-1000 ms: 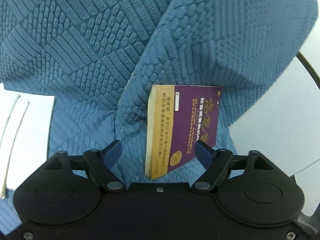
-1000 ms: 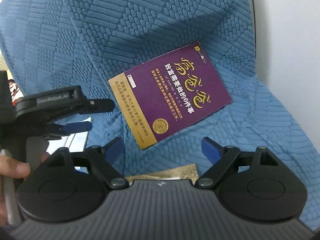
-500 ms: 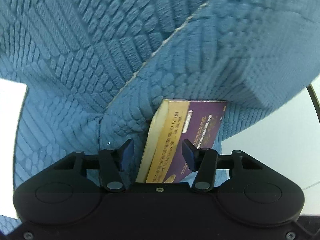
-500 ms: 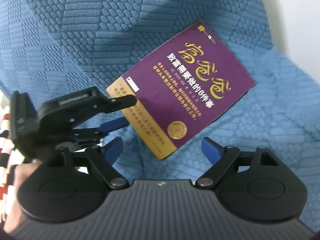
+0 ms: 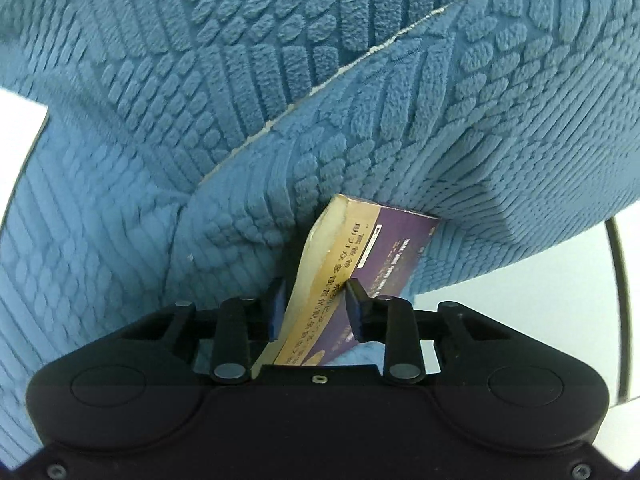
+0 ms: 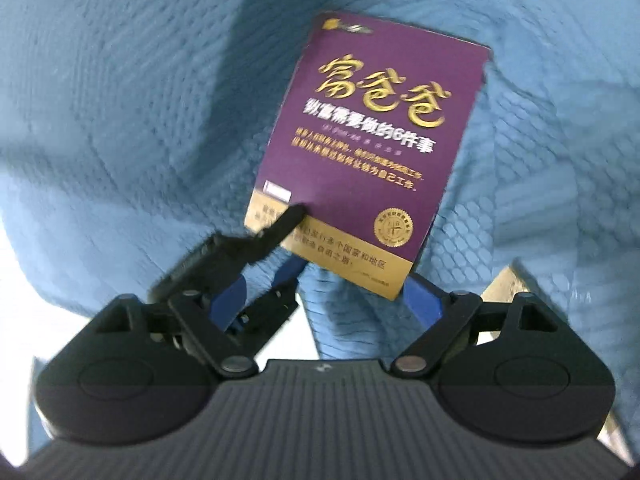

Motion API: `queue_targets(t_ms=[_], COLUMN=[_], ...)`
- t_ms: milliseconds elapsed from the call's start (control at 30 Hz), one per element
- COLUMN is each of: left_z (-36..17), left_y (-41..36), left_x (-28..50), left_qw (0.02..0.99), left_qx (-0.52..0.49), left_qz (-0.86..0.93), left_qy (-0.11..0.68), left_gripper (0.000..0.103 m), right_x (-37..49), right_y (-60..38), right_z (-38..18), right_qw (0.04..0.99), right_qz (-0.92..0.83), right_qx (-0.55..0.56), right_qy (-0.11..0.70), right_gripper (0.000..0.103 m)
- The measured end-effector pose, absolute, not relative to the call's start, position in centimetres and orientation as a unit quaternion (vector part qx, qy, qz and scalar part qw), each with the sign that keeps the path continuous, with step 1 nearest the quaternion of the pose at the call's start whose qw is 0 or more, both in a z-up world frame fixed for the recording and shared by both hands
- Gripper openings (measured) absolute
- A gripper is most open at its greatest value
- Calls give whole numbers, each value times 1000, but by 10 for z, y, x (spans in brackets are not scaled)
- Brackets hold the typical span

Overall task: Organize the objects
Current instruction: 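Close the left gripper on the purple book's edge while the right gripper grips it too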

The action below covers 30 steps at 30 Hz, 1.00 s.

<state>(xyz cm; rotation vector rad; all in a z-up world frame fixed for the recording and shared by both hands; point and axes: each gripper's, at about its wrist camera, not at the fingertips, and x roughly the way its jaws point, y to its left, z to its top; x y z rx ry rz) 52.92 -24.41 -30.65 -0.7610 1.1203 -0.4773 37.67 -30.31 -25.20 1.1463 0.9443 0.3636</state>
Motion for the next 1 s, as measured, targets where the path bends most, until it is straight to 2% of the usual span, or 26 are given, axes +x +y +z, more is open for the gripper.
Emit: queue_targets(t_ms=[367,533,800,1000], left_z=[-288,-284,-283,-284], left_y=[-252,-260,-260,-264], left_x=[504,494,485,484], left_qw=[708,690,676,660], left_qx=[-423,-438,-446,-459], left_qz=[-261,-274,-289,-297], left_qy=[502,507,510,515], left_gripper=[18,17,17,17], right_x=[362,353,347,351], right_y=[-293,-285,-305,-304], right_z=[-264,-274,-279,-285], right_qw=[661,639,626,613], right_qz=[167,150,97,101], right_qx=[604,634,696,706], right_qy=[412,409,339,340], right_gripper=[89,89,90,89])
